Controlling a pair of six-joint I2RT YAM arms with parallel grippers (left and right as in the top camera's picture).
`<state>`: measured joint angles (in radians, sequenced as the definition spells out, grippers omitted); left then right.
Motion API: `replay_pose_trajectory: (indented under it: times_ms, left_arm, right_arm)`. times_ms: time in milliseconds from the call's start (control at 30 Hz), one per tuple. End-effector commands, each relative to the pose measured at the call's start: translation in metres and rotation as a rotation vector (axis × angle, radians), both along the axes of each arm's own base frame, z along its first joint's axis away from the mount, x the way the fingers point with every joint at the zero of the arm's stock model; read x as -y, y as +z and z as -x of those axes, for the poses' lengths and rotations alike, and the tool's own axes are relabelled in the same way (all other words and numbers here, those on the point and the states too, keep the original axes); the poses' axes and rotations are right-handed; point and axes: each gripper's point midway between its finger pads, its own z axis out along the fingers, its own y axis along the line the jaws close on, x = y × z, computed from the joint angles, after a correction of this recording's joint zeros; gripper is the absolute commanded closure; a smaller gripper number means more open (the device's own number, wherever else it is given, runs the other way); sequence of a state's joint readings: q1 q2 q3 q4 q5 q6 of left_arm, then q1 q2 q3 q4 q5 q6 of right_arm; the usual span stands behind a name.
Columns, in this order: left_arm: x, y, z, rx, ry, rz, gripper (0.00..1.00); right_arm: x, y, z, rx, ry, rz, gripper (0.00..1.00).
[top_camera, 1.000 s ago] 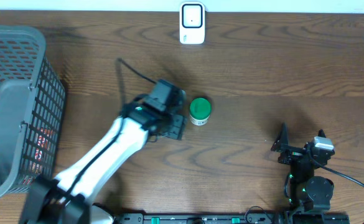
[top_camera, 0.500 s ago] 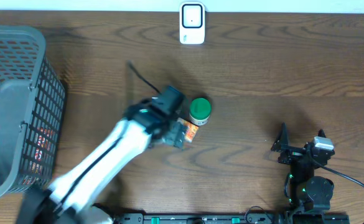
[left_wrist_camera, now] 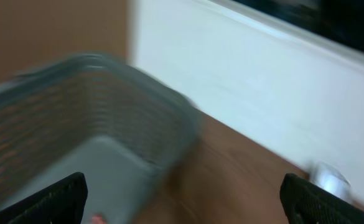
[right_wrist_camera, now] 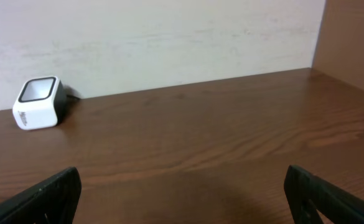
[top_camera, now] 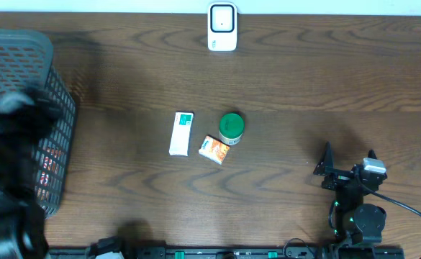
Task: Scan the item barcode
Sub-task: 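Reach the left gripper into the basket and grasp the red snack bar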
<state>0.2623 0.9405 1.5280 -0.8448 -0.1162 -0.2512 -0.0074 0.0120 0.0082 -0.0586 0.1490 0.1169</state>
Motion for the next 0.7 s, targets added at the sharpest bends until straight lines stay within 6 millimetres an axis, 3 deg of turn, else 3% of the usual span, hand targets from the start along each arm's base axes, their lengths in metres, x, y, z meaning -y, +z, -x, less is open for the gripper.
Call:
replay_pose_trajectory:
  times_ms: [0, 100, 200, 367, 567, 667]
  left_arm:
    - [-0.057, -0.011, -0.003, -0.009, 0.198, 0.156, 0.02]
    - [-0.099, -0.043, 0.000, -0.029, 0.358, 0.377, 0.02]
    - [-0.130, -0.103, 0.013, -0.149, 0.546, 0.606, 0.02]
    - [-0.144, -0.182, 0.024, -0.480, 0.591, 0.686, 0.02]
    - [-0.139, -0.236, 0.032, -0.655, 0.561, 0.714, 0.02]
    - [-0.144, -0.270, 0.049, -0.753, 0.599, 0.658, 0.01]
  right_arm:
    - [0.000, -0.001, 0.000, -0.001, 0.000, 0.013, 0.01]
    - [0.000, -0.001, 0.000, -0.001, 0.001, 0.013, 0.01]
    - [0.000, 0.000, 0.000, -0.001, 0.000, 0.013, 0.01]
    - [0.000, 0.000, 0.000, -0.001, 0.000, 0.013, 0.01]
    - [0.000, -0.001, 0.000, -0.001, 0.001, 0.013, 0.01]
    - [0.000, 0.000, 0.000, -0.001, 0.001, 0.013, 0.01]
